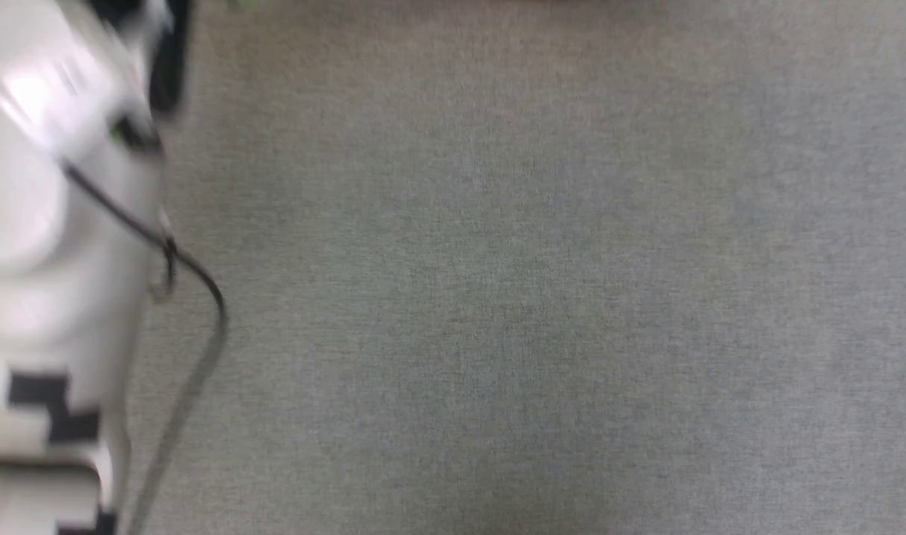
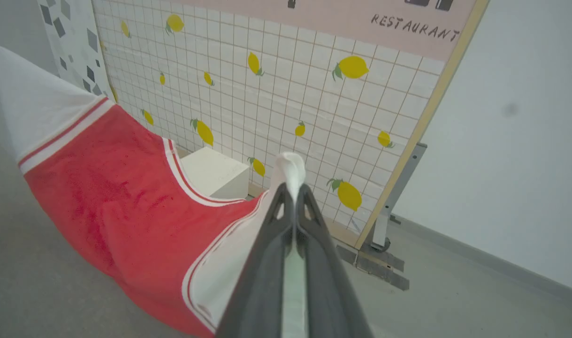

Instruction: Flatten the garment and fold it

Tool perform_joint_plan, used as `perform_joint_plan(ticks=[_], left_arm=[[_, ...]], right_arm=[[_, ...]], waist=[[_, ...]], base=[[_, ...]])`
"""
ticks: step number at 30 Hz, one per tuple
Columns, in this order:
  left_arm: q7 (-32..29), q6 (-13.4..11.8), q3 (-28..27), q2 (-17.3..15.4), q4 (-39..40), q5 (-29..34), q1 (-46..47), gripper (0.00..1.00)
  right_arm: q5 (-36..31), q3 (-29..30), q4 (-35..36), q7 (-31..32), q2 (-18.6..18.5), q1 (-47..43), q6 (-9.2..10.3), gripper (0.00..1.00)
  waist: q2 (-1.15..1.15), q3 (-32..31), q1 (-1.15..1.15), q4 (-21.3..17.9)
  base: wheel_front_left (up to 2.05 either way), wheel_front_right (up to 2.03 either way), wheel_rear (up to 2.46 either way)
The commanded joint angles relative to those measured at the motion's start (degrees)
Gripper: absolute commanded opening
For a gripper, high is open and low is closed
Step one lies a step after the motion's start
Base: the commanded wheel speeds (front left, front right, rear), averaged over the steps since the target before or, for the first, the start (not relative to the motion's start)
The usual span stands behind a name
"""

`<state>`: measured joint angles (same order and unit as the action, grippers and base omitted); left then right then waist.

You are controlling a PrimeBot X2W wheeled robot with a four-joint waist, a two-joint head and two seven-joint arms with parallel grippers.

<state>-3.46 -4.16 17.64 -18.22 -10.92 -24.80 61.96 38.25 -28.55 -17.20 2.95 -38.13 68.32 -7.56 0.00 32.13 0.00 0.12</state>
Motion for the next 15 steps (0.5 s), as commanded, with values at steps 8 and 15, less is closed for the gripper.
perform_joint_plan(ticks=[8, 15], left_arm=[[-1.62, -2.90, 2.87, -3.29, 16.48, -2.53, -28.67, 0.00], [-3.29, -3.41, 6.79, -6.22, 23.03, -4.37, -47.40, 0.00]], right_arm=[[1.89, 7.14, 10.73, 0.89, 0.90, -27.63, 0.08, 0.00], [1.95, 12.22, 15.92, 3.38, 4.61, -46.89, 0.08, 0.00]], waist=[[0.00, -11.61, 0.00, 0.75], [0.00, -17.99, 0.00, 0.56]], base=[[0.00, 0.00, 0.00], [0.00, 0.00, 0.00]])
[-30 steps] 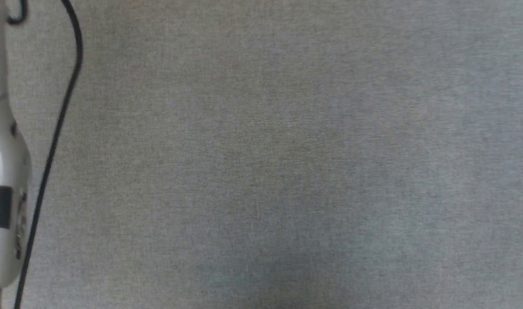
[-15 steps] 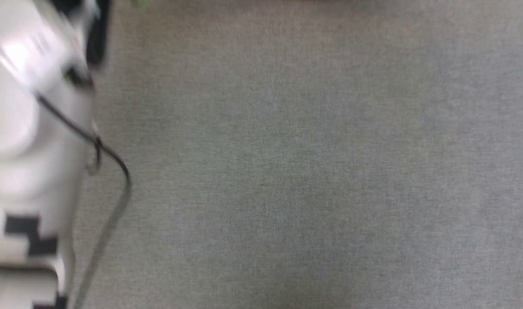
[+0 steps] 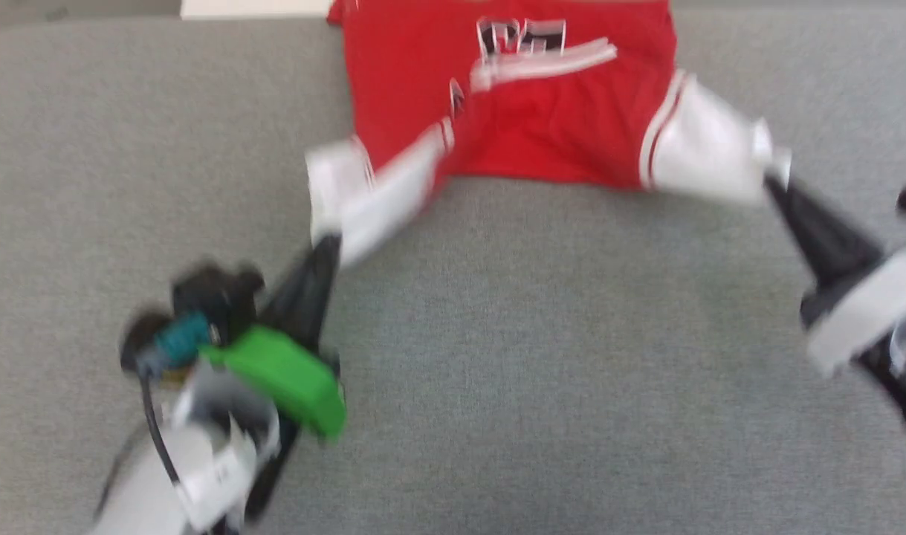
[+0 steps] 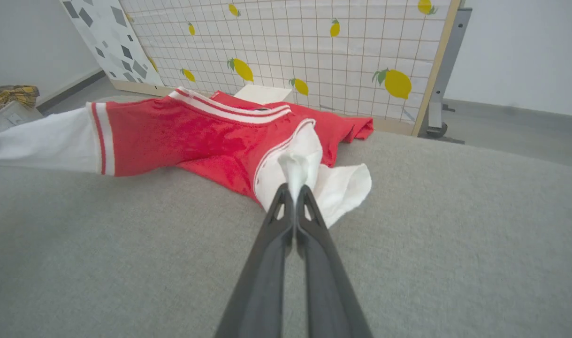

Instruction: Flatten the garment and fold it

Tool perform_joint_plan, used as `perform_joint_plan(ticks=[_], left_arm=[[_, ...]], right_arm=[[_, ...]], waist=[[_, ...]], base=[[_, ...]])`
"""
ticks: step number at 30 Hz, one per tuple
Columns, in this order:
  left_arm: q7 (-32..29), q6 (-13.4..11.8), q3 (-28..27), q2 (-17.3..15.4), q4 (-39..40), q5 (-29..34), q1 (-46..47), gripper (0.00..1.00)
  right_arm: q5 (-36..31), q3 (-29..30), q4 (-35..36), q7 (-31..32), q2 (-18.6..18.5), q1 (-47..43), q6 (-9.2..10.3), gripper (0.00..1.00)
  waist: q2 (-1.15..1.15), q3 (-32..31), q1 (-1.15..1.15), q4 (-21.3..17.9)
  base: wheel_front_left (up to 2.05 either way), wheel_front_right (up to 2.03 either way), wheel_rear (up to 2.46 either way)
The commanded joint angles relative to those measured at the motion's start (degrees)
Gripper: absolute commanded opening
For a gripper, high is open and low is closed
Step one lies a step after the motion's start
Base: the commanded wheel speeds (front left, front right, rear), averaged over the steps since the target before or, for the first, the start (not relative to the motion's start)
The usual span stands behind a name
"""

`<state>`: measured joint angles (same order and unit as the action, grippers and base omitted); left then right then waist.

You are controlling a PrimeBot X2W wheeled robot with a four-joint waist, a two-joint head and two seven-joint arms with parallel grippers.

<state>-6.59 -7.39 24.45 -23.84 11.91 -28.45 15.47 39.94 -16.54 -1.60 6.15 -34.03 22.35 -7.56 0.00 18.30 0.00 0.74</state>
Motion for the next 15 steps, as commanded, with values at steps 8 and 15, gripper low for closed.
perform_joint_plan(ticks=[8, 15], left_arm=[[-2.57, -0.13, 3.28, -4.03, -0.42, -3.09, -15.20, 0.00], [-2.73, -1.67, 3.29, -4.86, -3.10, -5.04, -21.79, 0.00]], right_arm=[[1.19, 5.13, 5.71, 4.36, 3.02, -19.64, 0.08, 0.00], [1.18, 9.54, 6.44, 7.36, 6.68, -33.01, 0.08, 0.00]], waist=[[0.00, -8.18, 0.00, -0.26], [0.00, -10.14, 0.00, -0.58]], base=[[0.00, 0.00, 0.00], [0.00, 0.00, 0.00]])
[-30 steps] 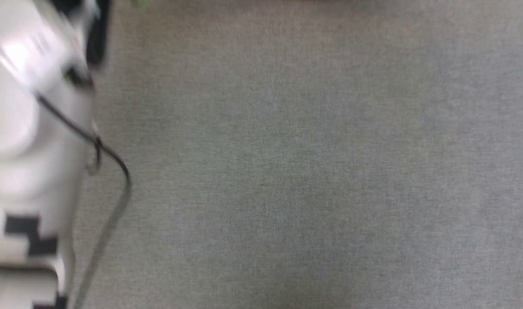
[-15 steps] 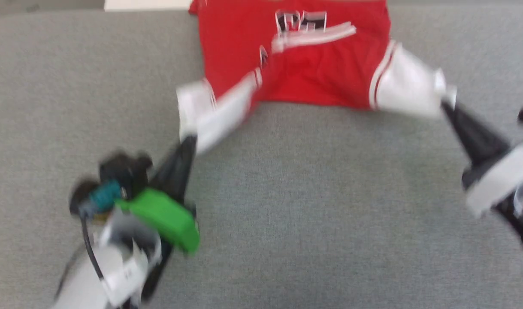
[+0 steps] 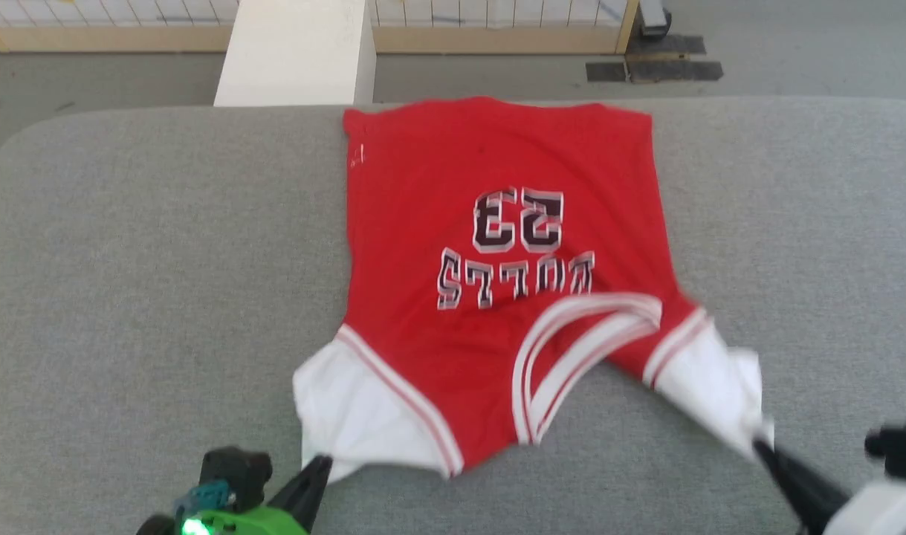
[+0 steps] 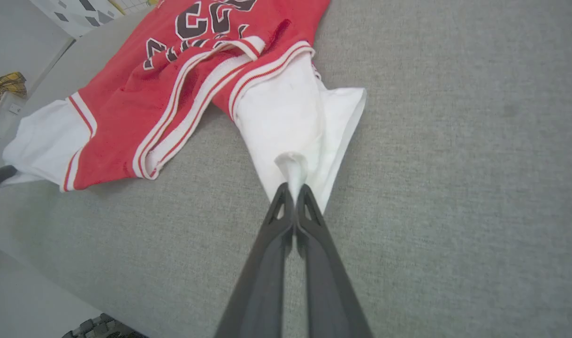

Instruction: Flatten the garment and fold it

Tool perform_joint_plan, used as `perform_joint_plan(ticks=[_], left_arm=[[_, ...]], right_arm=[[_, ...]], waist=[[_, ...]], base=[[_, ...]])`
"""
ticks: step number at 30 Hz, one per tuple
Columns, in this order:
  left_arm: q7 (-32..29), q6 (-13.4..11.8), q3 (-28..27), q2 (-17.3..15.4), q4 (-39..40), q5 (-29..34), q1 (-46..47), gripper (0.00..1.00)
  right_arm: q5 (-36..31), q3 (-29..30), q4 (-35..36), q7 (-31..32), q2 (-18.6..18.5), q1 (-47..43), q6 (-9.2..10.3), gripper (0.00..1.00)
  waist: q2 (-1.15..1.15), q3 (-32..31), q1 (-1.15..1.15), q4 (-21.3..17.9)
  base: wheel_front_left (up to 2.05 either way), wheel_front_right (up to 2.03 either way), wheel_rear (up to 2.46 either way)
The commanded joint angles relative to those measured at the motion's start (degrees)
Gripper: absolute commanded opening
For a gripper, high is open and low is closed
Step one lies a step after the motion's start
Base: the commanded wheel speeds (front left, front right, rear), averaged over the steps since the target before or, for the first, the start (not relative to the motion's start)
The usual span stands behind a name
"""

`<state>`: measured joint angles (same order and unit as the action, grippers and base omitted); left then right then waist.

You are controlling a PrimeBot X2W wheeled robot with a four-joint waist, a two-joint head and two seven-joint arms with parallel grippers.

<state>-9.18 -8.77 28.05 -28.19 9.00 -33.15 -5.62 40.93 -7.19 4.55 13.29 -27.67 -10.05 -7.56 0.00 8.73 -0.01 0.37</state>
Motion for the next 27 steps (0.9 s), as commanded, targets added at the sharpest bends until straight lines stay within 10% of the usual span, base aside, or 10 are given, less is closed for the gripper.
perform_joint_plan(ticks=[1, 19, 20, 27], left_arm=[[-0.49, -0.49, -0.36, -0.74, -0.43, -0.68, -1.43, 0.00], [-1.74, -3.24, -2.07, -1.45, 2.26, -5.67, -9.65, 0.00], [-1.73, -3.19, -1.97, -1.37, 2.42, -5.66, -9.50, 0.00], [-1.55, -3.54, -2.33, -1.54, 5.03, -5.39, -8.66, 0.00]], right_arm=[[0.02, 0.78, 0.23, 0.98, 0.87, -2.49, 0.08, 0.00], [-2.95, 6.55, -0.27, 6.29, 7.64, -12.54, 0.08, 0.00], [-3.41, 6.30, -0.24, 6.07, 7.77, -11.91, 0.08, 0.93], [-3.15, 6.75, 2.18, 9.42, 5.78, -7.29, 0.08, 1.00]], waist=[[0.00, -0.68, 0.01, -0.28], [0.00, -2.36, 0.01, -0.75], [0.00, -2.57, 0.01, -0.75], [0.00, -2.89, 0.01, -0.35]], base=[[0.00, 0.00, 0.00], [0.00, 0.00, 0.00], [0.00, 0.00, 0.00], [0.00, 0.00, 0.00]])
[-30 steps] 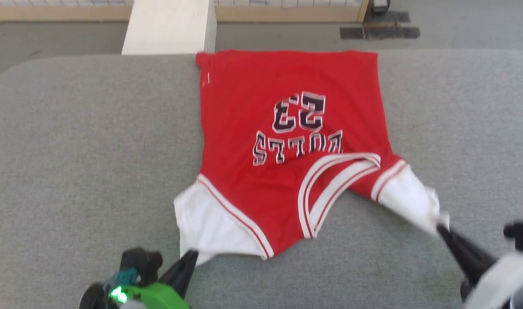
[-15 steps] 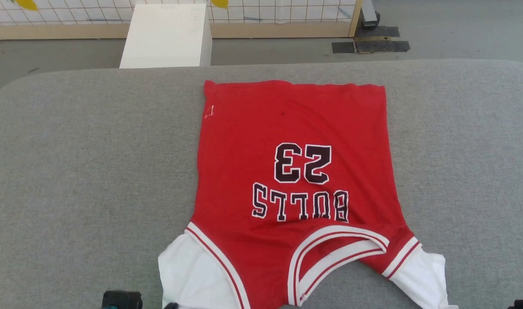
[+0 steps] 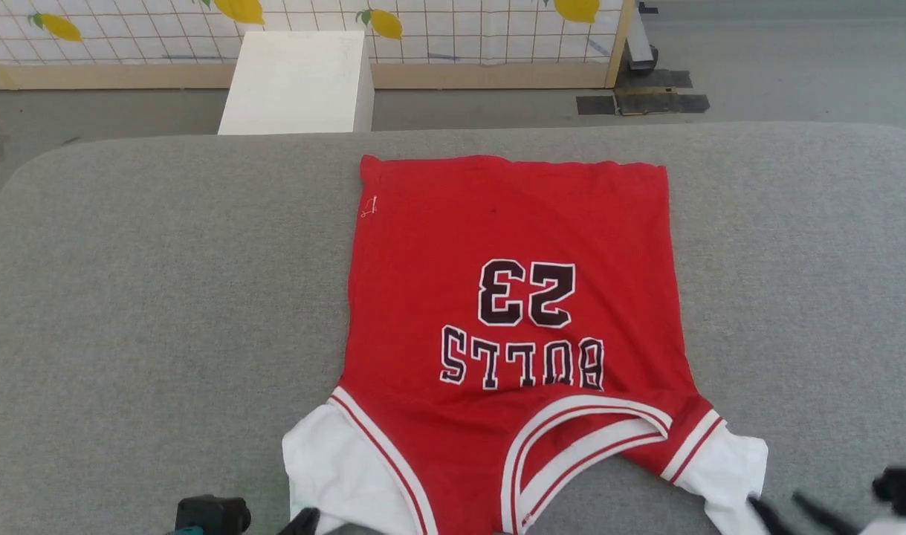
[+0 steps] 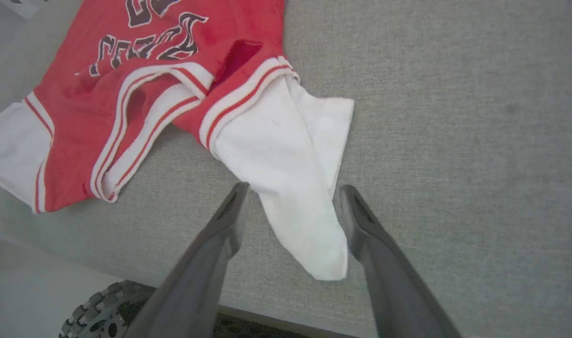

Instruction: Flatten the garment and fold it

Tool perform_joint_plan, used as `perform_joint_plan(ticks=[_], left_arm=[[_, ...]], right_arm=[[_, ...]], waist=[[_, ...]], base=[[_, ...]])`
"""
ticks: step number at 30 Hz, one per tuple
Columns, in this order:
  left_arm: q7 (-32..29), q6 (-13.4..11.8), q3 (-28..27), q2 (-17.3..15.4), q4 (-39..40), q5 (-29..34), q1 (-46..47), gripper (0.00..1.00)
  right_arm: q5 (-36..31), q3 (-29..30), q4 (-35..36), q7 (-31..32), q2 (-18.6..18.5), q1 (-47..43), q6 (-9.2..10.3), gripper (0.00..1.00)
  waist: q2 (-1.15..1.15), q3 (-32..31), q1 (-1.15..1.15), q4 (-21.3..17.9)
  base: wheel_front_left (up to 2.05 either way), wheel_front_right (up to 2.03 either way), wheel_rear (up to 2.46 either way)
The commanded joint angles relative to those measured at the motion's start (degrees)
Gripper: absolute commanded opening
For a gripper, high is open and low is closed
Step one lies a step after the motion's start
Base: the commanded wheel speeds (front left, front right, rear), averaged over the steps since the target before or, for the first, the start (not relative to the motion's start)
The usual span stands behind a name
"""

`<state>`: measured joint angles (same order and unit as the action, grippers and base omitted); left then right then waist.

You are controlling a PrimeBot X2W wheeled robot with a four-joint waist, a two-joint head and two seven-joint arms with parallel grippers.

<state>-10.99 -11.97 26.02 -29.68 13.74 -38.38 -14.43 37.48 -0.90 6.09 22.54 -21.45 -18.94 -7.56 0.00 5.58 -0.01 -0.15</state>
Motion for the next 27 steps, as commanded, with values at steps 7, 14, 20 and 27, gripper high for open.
perform_joint_plan(ticks=[7, 14, 20, 27], left_arm=[[1.31, -0.85, -0.17, 0.50, 6.18, 1.91, 3.03, 0.00], [1.76, -0.73, 1.80, 2.12, 10.68, 6.57, 9.96, 0.00], [2.08, -0.70, 3.72, 4.02, 12.60, 10.17, 15.18, 0.00], [2.22, -0.19, 6.46, 6.54, 12.56, 12.32, 18.87, 0.00]], right_arm=[[-0.03, 6.24, 6.98, 6.65, -8.07, 17.49, 0.08, 1.00], [-1.83, 5.84, 2.40, 14.87, -13.40, 41.29, 0.08, 1.00], [-5.10, 2.83, -5.93, 20.81, -13.13, 57.96, 0.08, 1.00], [-11.34, 3.64, -17.13, 24.17, -9.29, 67.35, 0.08, 1.00]], waist=[[0.00, 6.10, 0.01, 1.93], [0.00, 16.23, 0.01, 5.80], [0.00, 23.90, 0.01, 9.76], [0.00, 28.86, 0.01, 13.69]], base=[[0.00, 0.00, 0.00], [0.00, 0.00, 0.00], [0.00, 0.00, 0.00], [0.00, 0.00, 0.00]])
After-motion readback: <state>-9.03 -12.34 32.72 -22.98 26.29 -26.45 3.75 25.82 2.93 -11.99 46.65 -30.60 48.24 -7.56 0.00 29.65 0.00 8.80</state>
